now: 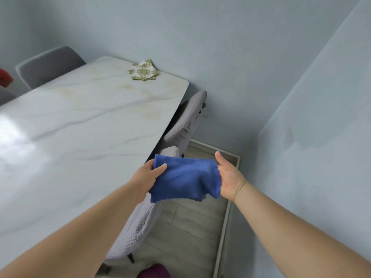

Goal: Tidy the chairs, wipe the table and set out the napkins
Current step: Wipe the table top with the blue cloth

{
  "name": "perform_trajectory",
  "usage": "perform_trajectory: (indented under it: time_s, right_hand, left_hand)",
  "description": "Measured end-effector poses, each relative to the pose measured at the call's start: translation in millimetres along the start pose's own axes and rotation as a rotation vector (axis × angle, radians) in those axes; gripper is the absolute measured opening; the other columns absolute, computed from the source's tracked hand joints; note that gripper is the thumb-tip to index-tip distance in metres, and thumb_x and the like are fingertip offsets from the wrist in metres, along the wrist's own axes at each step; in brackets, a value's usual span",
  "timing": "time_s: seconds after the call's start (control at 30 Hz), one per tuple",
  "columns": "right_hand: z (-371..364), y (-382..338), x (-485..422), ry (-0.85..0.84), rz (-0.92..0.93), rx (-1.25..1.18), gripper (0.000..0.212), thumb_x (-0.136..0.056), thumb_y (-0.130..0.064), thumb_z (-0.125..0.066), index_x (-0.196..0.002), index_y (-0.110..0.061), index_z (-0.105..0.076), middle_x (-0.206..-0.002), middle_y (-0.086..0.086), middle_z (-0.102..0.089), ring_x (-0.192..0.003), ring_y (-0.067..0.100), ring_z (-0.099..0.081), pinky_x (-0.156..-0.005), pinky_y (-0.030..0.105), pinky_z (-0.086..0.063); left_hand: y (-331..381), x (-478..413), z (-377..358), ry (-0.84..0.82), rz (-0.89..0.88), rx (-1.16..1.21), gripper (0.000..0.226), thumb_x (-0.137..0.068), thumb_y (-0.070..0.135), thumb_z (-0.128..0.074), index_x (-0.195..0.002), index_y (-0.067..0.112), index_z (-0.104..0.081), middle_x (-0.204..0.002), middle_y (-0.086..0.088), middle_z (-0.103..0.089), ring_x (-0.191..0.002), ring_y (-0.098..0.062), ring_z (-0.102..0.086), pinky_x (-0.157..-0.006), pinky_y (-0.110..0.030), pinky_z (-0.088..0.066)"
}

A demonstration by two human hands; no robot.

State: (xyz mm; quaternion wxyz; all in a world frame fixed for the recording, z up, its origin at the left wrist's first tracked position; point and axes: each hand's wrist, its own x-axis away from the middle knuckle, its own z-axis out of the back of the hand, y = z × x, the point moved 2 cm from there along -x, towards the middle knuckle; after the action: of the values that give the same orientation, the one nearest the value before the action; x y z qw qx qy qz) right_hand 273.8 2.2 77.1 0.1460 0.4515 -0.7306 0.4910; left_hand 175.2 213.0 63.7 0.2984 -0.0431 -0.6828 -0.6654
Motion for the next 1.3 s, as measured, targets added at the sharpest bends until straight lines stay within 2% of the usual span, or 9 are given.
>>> perform_trajectory:
  time_s: [0.07,0.2,0.3,0.47,0.6,1.0,1.13,1.23,1.3]
  right_hand:
    - [-8,-16,-28,0.037,0.009,0.148,0.063,-0.07,-0.021,-0.083,-0.126,-0.002,-0.061,-0.121,0.016,-0.066,-0.112,0.031,-0.064,-0.102,0.042,-0.047]
    - [-28,-53,-98,0.202,0.155,0.515,0.039,-0.086,0.004,-0.063,-0.121,-0.011,-0.058,-0.113,0.01,-0.068,-0.102,0.028,-0.065,-0.092,0.042,-0.052]
    - [-46,-79,-144,0.226,0.279,0.799,0.04,-0.093,-0.007,-0.054,-0.129,-0.023,-0.053,-0.121,-0.005,-0.061,-0.109,0.02,-0.058,-0.095,0.037,-0.047]
    - [-77,-112,-202,0.237,0.478,1.244,0.037,-0.1,-0.018,-0.042,-0.135,-0.029,-0.05,-0.119,-0.005,-0.062,-0.101,0.016,-0.055,-0.083,0.027,-0.041]
    - [-104,-129,-254,0.194,0.603,1.483,0.034,-0.101,-0.021,-0.035,-0.13,-0.032,-0.05,-0.104,0.0,-0.065,-0.089,0.021,-0.056,-0.078,0.036,-0.049]
    - [-150,-138,-392,-0.173,0.659,2.174,0.044,-0.1,-0.029,-0.032,-0.143,-0.034,-0.024,-0.119,0.004,-0.057,-0.091,0.032,-0.06,-0.074,0.038,-0.05]
    - [-145,-139,-446,-0.176,0.48,2.316,0.067,-0.096,-0.061,-0.022,-0.152,-0.033,0.003,-0.158,0.003,-0.015,-0.136,0.029,-0.032,-0.106,0.048,-0.031]
    - [-144,-130,-471,-0.642,0.668,2.448,0.073,-0.084,-0.074,0.001,-0.15,-0.043,0.002,-0.162,-0.005,0.009,-0.149,0.021,0.006,-0.115,0.054,-0.001]
    - [-142,-119,-476,-1.11,0.874,2.446,0.062,-0.089,-0.07,-0.009,-0.148,-0.048,-0.015,-0.162,-0.009,-0.006,-0.149,0.021,-0.001,-0.113,0.053,-0.001]
  left_hand:
    - [7,-23,4,0.074,-0.012,-0.036,0.026,-0.091,0.039,-0.058,-0.115,0.03,-0.058,-0.108,0.002,-0.067,-0.102,-0.024,-0.063,-0.093,-0.046,-0.051]
    - [15,-78,12,0.151,-0.035,-0.058,0.018,-0.096,0.034,-0.047,-0.111,0.03,-0.055,-0.101,0.002,-0.067,-0.095,-0.021,-0.064,-0.08,-0.038,-0.054]
    - [19,-119,15,0.203,-0.049,-0.024,0.017,-0.099,0.03,-0.04,-0.109,0.031,-0.054,-0.1,0.004,-0.066,-0.092,-0.016,-0.064,-0.067,-0.027,-0.049]
    - [25,-178,25,0.3,0.006,-0.016,0.018,-0.099,0.031,-0.038,-0.11,0.032,-0.052,-0.099,0.008,-0.065,-0.094,-0.016,-0.062,-0.081,-0.034,-0.051]
    - [29,-212,44,0.386,0.062,-0.027,0.017,-0.099,0.035,-0.037,-0.109,0.034,-0.051,-0.097,0.007,-0.066,-0.091,-0.016,-0.062,-0.087,-0.039,-0.05]
    - [15,-259,62,0.65,0.233,-0.096,0.029,-0.1,0.037,-0.034,-0.128,0.03,-0.037,-0.078,-0.003,-0.061,-0.065,-0.019,-0.057,-0.054,-0.03,-0.041]
    - [-9,-280,76,0.671,0.482,-0.198,0.058,-0.097,0.047,-0.036,-0.149,0.029,-0.014,-0.127,-0.011,-0.051,-0.099,-0.029,-0.057,-0.075,-0.031,-0.04]
    - [-21,-289,88,0.768,0.56,-0.28,0.057,-0.097,0.048,-0.035,-0.148,0.031,-0.016,-0.139,-0.008,-0.035,-0.12,-0.031,-0.047,-0.093,-0.039,-0.039]
    - [-21,-293,92,0.849,0.557,-0.388,0.053,-0.097,0.046,-0.036,-0.146,0.031,-0.023,-0.14,-0.005,-0.033,-0.125,-0.027,-0.04,-0.101,-0.039,-0.035]
